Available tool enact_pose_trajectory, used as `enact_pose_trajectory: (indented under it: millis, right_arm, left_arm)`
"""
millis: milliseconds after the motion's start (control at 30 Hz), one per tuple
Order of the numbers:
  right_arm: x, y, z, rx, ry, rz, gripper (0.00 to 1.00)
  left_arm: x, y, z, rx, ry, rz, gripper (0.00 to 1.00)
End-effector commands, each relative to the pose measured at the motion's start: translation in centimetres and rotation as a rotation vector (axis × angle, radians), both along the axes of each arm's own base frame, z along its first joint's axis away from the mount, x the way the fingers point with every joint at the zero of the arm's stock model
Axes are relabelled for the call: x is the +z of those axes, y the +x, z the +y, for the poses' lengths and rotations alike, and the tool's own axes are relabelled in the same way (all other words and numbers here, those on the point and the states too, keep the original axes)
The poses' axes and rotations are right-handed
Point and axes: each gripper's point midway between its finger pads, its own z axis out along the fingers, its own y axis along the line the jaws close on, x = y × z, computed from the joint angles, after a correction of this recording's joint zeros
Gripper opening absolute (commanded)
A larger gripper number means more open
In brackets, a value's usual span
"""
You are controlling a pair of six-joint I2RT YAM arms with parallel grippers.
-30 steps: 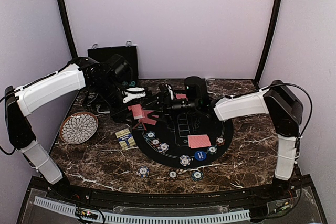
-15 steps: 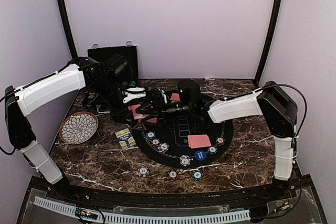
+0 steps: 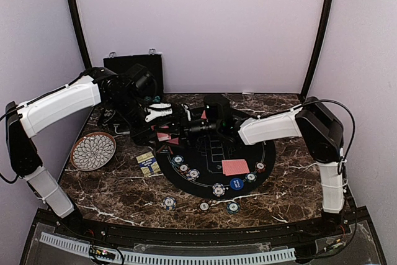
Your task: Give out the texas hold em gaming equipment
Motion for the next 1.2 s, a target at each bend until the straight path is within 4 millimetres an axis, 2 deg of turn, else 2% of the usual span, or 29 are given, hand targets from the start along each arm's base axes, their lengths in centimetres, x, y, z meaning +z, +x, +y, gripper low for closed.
enact_pose_trajectory:
  millis: [0, 167, 267, 400, 567, 700, 967, 1167]
  right_arm:
    - [0.1, -0.8, 1.7, 0.035, 0.015, 0.004, 0.78]
    - [-1.0, -0.6, 2.4, 0.043, -0.007, 0.028, 0.77]
    - [-2.2, -0.1, 2.1, 0.023, -0.053, 0.048, 0.76]
    - [-3.6, 0.7, 0.6, -0.015, -0.111, 0.051, 0.73]
    - [-4.2, 1.5, -1.9, -0.051, -0.161, 0.038, 0.70]
    - [-3.4, 1.6, -3.0, -0.059, -0.161, 0.022, 0.68]
    - [-1.5, 1.5, -3.3, -0.047, -0.141, -0.002, 0.60]
    - [0.8, 1.8, -3.6, -0.046, -0.097, -0.013, 0.49]
  left_arm:
    - [1.0, -0.1, -0.1, -0.003, -0.034, -0.017, 0.00]
    - [1.0, -0.2, -0.2, -0.005, -0.034, -0.015, 0.00]
    - [1.0, -0.2, -0.1, -0.005, -0.034, -0.015, 0.00]
    - [0.9, -0.3, 0.0, -0.005, -0.030, -0.018, 0.00]
    - [0.9, -0.3, 0.2, -0.005, -0.030, -0.023, 0.00]
    - [0.9, -0.4, 0.1, -0.005, -0.031, -0.022, 0.00]
    - [0.7, -0.4, 0.2, -0.001, -0.028, -0.020, 0.00]
    - [0.5, -0.4, 0.3, -0.003, -0.020, -0.018, 0.00]
